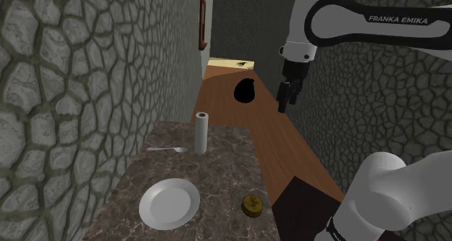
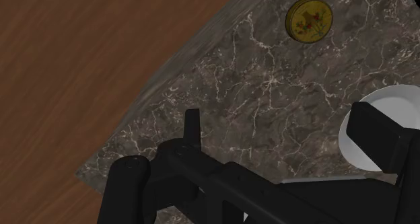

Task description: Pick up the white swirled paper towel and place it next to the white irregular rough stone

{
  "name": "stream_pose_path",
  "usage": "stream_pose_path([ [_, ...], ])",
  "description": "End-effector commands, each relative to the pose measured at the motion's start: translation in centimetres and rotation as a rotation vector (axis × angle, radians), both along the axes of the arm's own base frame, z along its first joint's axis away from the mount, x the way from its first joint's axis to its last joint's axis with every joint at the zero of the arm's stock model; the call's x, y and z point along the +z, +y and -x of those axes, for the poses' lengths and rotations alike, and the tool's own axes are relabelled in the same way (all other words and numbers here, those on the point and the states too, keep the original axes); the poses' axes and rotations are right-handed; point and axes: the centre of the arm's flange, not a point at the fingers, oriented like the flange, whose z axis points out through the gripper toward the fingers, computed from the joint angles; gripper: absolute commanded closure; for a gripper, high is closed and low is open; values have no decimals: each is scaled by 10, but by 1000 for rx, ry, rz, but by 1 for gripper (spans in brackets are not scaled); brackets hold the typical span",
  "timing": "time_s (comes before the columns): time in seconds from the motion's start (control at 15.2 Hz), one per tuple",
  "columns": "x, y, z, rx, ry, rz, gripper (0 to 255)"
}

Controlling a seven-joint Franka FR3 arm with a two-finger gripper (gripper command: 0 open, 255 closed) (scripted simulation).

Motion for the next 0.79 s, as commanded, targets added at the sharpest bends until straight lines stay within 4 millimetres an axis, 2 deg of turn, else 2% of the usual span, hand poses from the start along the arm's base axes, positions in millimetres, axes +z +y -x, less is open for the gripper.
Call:
stream_pose_path([
  [0.0,0,0,0,0,0,0,0],
  [0.73,-59,29,-122,-22,-53,11,0],
])
